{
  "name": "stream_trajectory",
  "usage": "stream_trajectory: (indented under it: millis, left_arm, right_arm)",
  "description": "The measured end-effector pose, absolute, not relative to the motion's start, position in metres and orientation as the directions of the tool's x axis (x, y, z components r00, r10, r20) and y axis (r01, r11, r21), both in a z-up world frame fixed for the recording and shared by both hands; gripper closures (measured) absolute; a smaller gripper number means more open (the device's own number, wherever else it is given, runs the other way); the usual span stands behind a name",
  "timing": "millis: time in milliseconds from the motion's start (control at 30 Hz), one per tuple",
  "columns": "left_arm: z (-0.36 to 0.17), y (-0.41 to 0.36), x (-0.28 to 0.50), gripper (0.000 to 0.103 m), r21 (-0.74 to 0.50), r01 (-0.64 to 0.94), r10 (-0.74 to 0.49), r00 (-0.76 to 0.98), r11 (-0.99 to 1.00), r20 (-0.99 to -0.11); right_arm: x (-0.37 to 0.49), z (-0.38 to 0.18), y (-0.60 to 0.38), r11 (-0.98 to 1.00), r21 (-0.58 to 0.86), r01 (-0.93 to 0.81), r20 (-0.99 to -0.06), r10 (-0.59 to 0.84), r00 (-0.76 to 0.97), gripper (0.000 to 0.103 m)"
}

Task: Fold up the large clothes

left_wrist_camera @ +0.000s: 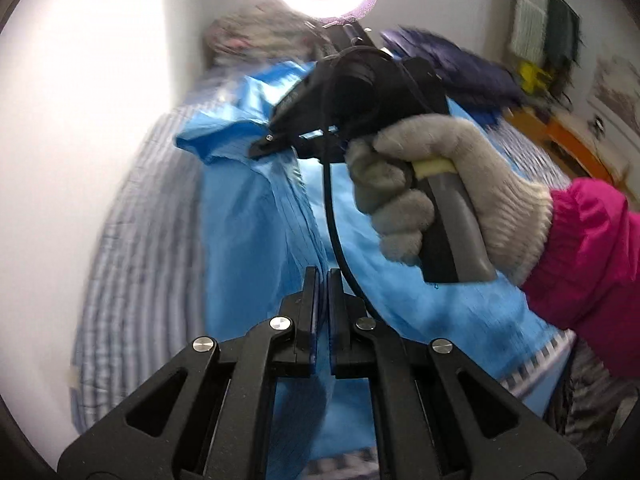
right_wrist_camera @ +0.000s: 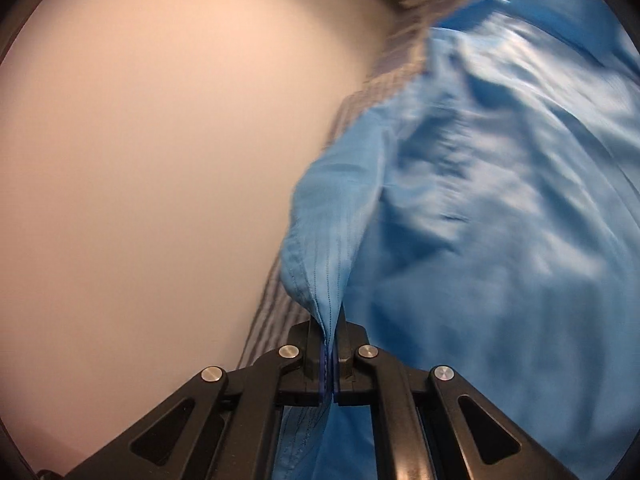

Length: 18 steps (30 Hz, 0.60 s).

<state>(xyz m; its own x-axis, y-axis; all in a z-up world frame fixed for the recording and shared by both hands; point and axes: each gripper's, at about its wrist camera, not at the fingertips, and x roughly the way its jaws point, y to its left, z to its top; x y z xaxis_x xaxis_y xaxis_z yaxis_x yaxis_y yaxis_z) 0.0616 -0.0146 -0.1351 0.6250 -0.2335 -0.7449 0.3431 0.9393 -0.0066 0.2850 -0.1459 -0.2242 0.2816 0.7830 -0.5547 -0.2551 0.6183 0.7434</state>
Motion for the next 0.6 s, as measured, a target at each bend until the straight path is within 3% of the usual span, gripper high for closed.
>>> stream_trajectory:
  millis: [133,300,333,367,467,600]
  left_arm:
    - [-0.14,-0.028,0.056,0.102,-0.111,0.394,-0.327,0.537,0.912,-0.778]
    - [-0.123,0.018,0.03,0.102,-0.275,0.363,-0.439,0.524,0.89,-0.73]
    - [-0.12,0.024,0.033,0.102,-0.283,0.343,-0.435,0.535,0.895,-0.724]
    - [-0.119,0.036,0.032,0.102,-0.288,0.31,-0.418,0.554,0.906,-0.72]
    - [-0.127,0.067,0.04,0.102,-0.286,0.216,-0.359,0.576,0.933,-0.734]
    - [-0.147,0.081,0.052,0.102,-0.292,0.155,-0.328,0.548,0.944,-0.77]
  right_arm:
    - [0.292,-0.246,-0.161,0.69,0.707,-0.154,-0.627,0.712,0.316,0.103]
    - [0.291,-0.236,-0.15,0.785,0.559,-0.269,-0.733,0.619,0.284,0.091]
    - [0.289,-0.229,-0.149,0.8,0.521,-0.296,-0.753,0.595,0.283,0.078]
    - [0.286,-0.219,-0.145,0.82,0.462,-0.337,-0.775,0.558,0.296,0.071]
    - [0.28,-0.188,-0.134,0.852,0.312,-0.419,-0.796,0.476,0.373,0.062]
    - [0.288,-0.161,-0.114,0.847,0.201,-0.492,-0.787,0.439,0.434,0.058]
